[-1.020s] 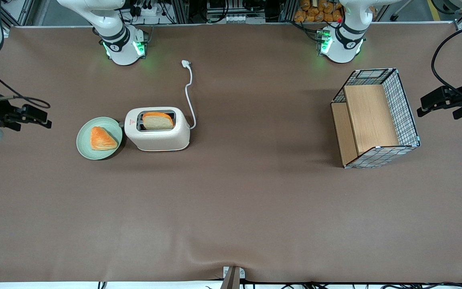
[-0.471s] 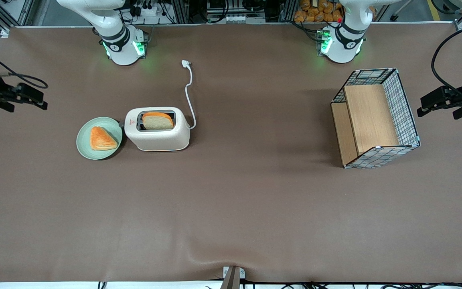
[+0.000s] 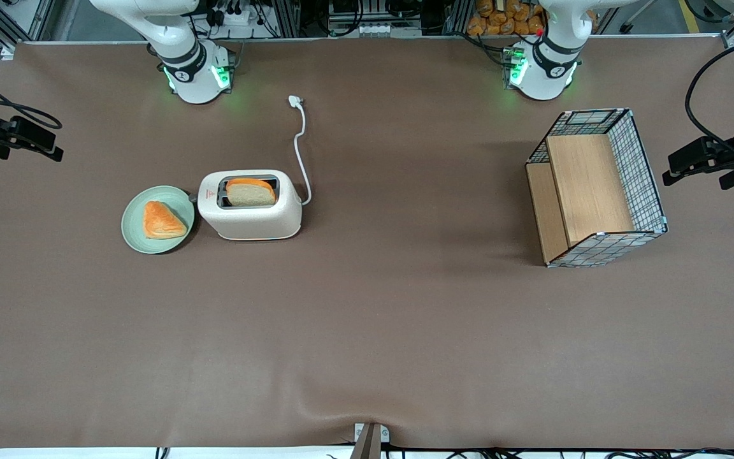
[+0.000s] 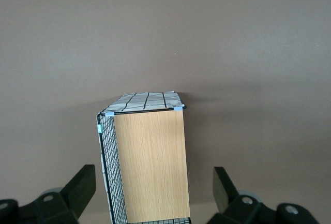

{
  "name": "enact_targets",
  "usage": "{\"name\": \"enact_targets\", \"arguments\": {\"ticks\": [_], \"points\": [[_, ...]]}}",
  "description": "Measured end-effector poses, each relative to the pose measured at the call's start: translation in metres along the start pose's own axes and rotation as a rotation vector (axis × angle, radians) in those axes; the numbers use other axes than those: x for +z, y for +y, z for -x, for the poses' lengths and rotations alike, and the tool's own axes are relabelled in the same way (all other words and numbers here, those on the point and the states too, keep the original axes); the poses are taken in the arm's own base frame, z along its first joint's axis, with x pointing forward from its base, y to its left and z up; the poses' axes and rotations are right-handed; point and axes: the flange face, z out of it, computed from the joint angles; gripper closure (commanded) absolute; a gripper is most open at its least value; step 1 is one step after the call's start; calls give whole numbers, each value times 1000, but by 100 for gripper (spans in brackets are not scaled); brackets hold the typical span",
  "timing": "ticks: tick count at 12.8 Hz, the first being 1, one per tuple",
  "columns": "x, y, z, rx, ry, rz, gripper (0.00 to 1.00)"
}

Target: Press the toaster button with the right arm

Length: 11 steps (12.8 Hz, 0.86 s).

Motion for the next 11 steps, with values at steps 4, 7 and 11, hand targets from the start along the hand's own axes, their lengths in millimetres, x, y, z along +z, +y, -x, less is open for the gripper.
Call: {"name": "enact_targets", "arguments": {"ticks": [4,7,11], "points": [[-6,6,2,18,0,-1,0],[-10,8,5,29,-12,-1,0],[-10,9,5,36,-17,-1,0]]}}
